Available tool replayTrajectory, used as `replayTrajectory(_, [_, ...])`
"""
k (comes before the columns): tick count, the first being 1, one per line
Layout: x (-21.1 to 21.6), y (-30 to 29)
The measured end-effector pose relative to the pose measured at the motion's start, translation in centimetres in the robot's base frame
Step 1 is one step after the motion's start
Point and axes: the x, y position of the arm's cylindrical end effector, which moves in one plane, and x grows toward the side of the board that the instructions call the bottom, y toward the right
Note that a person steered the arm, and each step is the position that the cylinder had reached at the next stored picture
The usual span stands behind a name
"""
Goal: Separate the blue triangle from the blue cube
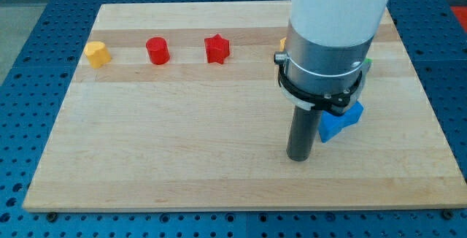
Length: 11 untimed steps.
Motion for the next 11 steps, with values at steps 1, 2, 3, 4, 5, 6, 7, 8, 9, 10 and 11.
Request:
replayTrajectory(1, [-0.2, -0.9])
replayTrajectory(2, [0.4, 1.5])
replayTrajectory(3, [2.7, 5.7])
replayTrajectory(4, [4.3, 7.5])
replayTrajectory(5, [3.5, 7.7])
replayTrajectory(6, [0.8, 5.3])
replayTrajectory(7, [-2.1, 3.2])
replayTrajectory(8, [-3.8, 3.2])
replayTrajectory(9, [-4.7, 3.3])
replayTrajectory(10, [-4.7, 4.9])
replayTrajectory(11, [-4.7, 7.7])
